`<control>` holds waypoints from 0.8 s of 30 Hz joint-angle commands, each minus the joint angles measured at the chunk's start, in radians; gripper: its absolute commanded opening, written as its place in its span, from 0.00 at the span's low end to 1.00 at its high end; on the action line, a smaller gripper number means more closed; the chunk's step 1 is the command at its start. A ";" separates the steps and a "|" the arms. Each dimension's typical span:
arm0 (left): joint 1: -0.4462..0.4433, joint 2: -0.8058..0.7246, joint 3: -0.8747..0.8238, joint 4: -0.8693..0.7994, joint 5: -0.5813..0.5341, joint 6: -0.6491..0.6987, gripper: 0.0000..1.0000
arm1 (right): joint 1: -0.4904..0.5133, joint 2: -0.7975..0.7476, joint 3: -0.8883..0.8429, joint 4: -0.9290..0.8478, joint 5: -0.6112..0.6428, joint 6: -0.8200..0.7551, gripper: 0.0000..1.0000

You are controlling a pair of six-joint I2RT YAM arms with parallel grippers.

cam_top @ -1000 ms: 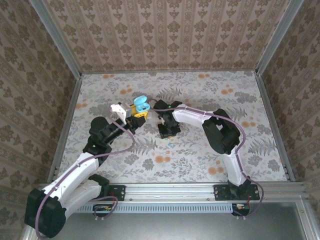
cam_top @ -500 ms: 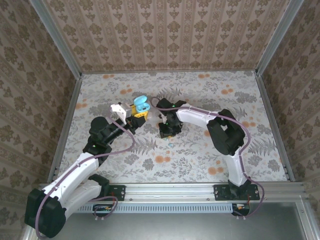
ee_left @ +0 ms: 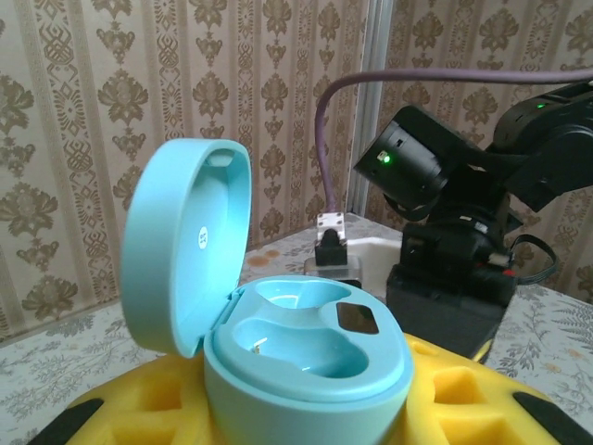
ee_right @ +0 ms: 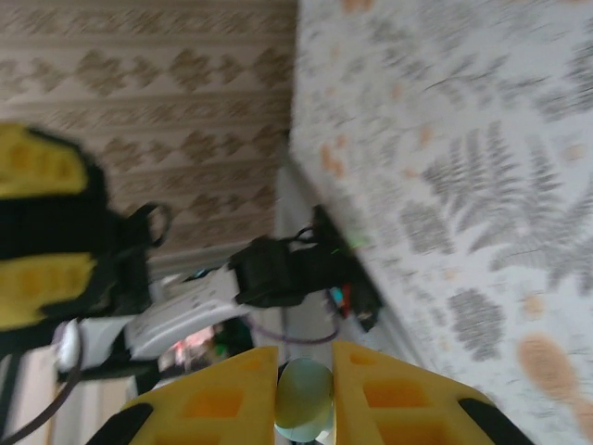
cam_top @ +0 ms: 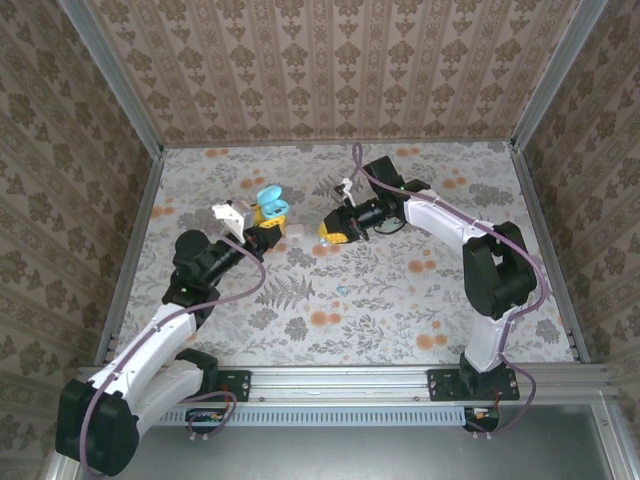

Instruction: Insert wireless bluetooth earbuds into charging case

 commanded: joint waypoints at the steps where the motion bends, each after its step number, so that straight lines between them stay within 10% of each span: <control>1: 0.008 0.012 -0.005 0.036 0.045 -0.006 0.26 | 0.003 -0.046 0.015 0.051 -0.213 0.029 0.22; 24: -0.073 0.118 0.025 0.056 0.105 0.088 0.26 | -0.013 -0.235 0.000 0.283 0.087 0.376 0.21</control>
